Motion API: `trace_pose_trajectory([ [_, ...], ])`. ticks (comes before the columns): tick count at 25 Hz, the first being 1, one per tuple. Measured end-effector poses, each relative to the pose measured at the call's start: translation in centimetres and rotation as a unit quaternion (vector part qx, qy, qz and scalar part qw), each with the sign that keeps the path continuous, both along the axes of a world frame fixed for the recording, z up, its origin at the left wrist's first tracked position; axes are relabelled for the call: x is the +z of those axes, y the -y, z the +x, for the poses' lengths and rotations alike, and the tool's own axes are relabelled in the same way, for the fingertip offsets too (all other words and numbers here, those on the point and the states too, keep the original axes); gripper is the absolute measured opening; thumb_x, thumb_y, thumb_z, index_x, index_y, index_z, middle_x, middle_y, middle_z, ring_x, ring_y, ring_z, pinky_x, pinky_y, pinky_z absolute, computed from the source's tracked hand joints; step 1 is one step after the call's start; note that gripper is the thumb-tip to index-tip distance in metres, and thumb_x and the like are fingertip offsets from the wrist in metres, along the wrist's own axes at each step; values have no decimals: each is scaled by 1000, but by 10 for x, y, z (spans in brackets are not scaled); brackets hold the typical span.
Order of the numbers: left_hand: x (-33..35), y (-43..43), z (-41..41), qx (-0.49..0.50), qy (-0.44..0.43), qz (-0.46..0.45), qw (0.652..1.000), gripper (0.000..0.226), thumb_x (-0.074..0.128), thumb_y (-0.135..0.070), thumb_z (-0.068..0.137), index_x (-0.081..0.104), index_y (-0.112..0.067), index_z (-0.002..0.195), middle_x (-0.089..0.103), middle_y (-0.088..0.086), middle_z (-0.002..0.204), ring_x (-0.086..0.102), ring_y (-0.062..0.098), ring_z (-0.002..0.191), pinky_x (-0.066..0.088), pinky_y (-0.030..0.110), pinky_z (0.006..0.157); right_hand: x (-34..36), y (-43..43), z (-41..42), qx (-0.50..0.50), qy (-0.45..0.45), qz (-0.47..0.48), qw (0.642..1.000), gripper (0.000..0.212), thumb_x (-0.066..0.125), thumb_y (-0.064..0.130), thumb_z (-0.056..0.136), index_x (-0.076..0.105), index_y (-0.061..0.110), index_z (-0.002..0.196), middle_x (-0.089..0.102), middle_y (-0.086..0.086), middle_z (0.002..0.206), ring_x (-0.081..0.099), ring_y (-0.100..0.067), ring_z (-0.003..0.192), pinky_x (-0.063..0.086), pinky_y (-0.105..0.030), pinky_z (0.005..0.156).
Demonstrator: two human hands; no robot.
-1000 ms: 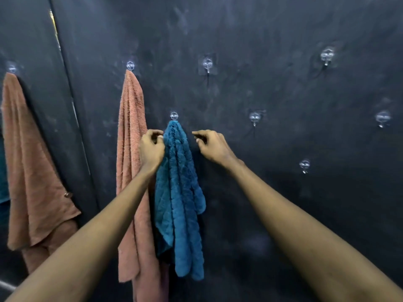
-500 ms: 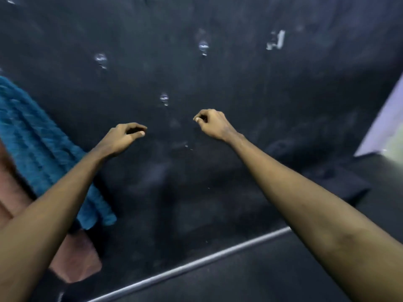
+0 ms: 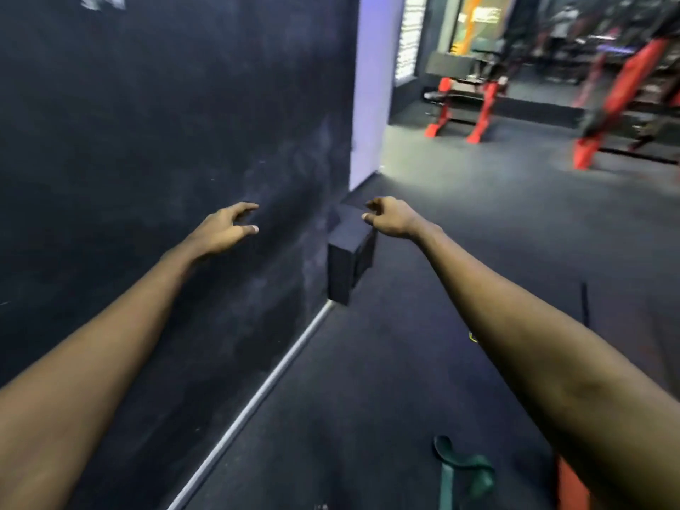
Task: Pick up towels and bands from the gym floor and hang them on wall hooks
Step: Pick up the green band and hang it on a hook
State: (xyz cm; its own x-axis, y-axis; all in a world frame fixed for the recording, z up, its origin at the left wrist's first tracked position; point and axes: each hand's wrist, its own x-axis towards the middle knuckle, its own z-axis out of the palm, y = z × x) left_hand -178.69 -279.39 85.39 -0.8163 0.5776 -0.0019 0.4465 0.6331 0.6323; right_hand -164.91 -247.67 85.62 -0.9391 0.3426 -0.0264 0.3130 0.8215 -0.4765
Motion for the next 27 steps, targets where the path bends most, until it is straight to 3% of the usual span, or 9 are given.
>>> trace_pose_trajectory([
  [7,-47,-201,-47,-181,18,-17,983,54,66,-26,90,49,-28,141,55,4,141,50,17,131,34,29,111,-34,-126,75,-210,34,-8,977,66,58,40,95,38,9,150,43,-10,153,44,-26,139,34,-31,113],
  [11,-90,-301,-34,-277,59,-41,958,55,67,-20,89,50,-20,141,54,7,142,48,17,133,34,34,114,-78,-169,124,-297,74,-34,951,64,58,38,95,39,8,149,43,-9,153,43,-26,139,33,-31,113],
  [22,-195,-509,26,-417,100,-124,895,53,60,-27,94,46,-24,144,48,0,147,45,19,135,35,34,111,-198,-298,205,-444,118,-134,878,50,60,32,93,53,12,138,57,-11,140,53,-28,131,42,-31,104],
  [27,-270,-560,60,-470,134,-216,845,53,60,-23,93,46,-21,144,49,4,147,46,20,135,34,29,108,-287,-296,239,-522,164,-235,804,54,58,33,94,49,8,141,52,-15,145,50,-29,133,39,-33,110],
])
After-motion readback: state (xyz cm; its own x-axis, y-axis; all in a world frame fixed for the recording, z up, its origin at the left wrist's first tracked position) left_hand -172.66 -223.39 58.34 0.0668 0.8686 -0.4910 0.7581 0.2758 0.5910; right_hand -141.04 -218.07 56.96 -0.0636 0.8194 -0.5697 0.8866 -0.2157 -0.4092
